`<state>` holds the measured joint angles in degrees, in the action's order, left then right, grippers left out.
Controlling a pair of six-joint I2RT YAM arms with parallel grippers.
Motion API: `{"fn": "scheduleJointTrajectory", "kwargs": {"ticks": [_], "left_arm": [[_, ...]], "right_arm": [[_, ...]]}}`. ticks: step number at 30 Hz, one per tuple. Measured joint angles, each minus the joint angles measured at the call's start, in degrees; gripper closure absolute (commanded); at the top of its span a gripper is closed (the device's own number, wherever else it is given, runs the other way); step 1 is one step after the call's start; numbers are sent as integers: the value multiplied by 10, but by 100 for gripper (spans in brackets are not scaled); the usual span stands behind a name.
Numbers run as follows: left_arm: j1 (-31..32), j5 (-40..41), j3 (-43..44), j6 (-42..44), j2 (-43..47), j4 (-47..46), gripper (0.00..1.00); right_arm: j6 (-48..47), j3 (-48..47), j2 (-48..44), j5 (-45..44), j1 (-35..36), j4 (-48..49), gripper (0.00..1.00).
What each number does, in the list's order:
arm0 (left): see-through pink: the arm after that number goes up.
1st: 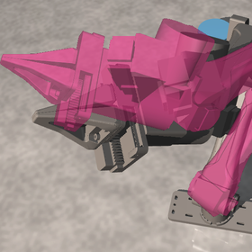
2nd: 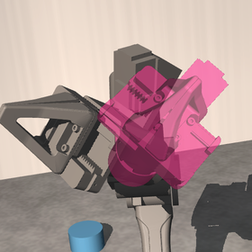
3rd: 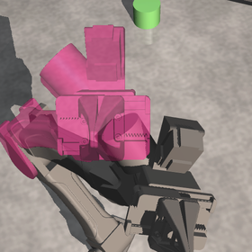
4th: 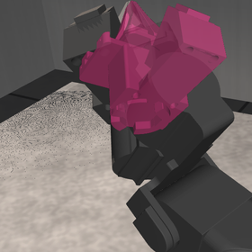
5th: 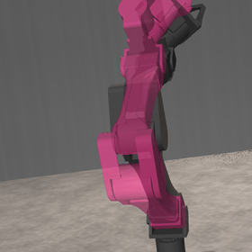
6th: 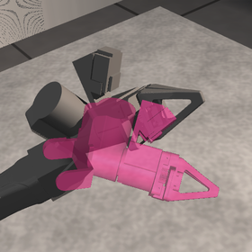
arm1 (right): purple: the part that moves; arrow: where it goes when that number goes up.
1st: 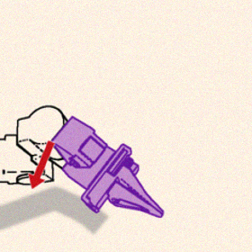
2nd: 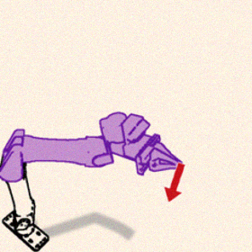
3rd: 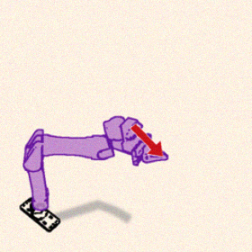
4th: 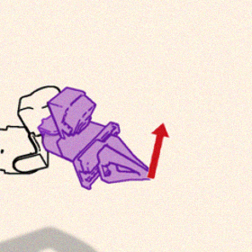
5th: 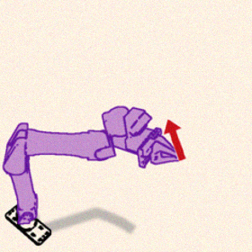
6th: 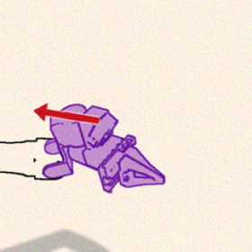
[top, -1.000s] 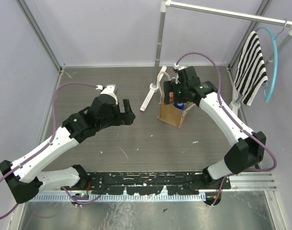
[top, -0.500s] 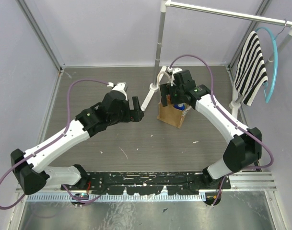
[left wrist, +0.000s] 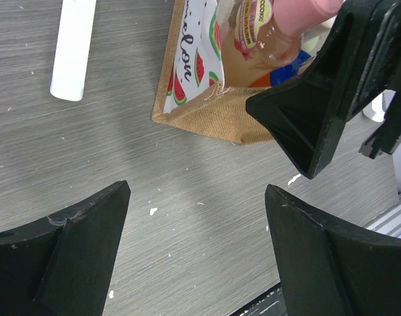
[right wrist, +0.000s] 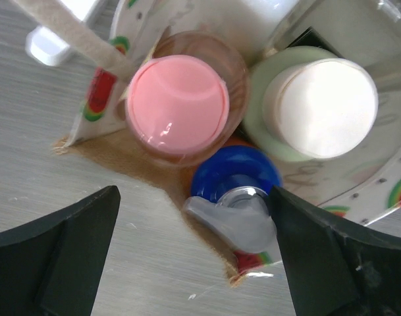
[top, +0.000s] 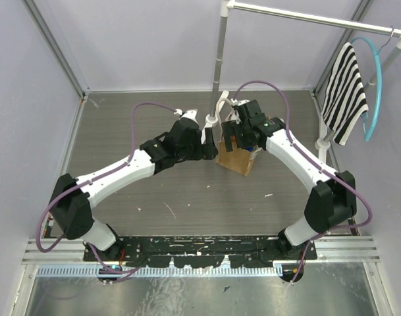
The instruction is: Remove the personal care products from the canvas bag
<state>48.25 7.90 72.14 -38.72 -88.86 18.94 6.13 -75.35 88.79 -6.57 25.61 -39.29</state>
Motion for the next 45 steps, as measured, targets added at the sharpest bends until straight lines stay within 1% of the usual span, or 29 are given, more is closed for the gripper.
{"fn": "scheduleJointTrajectory", "kwargs": {"ticks": [5,8,10,11,13,14,19,22,24,27,30,32,35,37,39,42,45], "left_arm": [[0,19,2,-4,16,3,9],[0,60,2,-4,46,22,10],[-2,89,2,-5,72,37,14],[-5,103,2,-8,86,46,18],[-16,126,2,-14,117,65,21],[-22,140,-1,-15,136,86,22],[-38,188,-12,-27,221,93,22],[-38,202,-12,-23,248,94,21],[-39,205,-12,-20,253,94,21],[-40,203,-14,-18,250,96,21],[-40,194,-24,-17,246,95,19],[-40,183,-29,-14,238,90,17],[-40,159,-31,-9,210,70,17],[-40,136,-31,-4,177,49,19],[-40,103,-31,2,133,21,21],[-40,53,-31,12,62,-16,24],[-39,14,-23,23,2,-29,31]], "right_arm": [[-19,1,8,30,-9,20,1],[-28,6,10,48,-1,51,1],[-29,9,11,61,24,76,1],[-28,9,12,74,41,86,1],[-23,12,20,107,97,101,1],[-19,15,25,108,119,100,1],[-14,12,29,149,167,87,1],[-3,0,29,171,188,62,0],[4,-8,29,169,198,45,0],[12,-16,28,152,204,23,0],[20,-14,20,127,204,22,0],[25,-7,-5,104,204,19,0],[31,-3,-73,73,202,10,0],[34,-12,-126,52,196,0,0],[40,-42,-161,21,190,-21,0],[50,-91,-183,-44,174,-50,0],[58,-102,-200,-92,147,-79,0]]}}
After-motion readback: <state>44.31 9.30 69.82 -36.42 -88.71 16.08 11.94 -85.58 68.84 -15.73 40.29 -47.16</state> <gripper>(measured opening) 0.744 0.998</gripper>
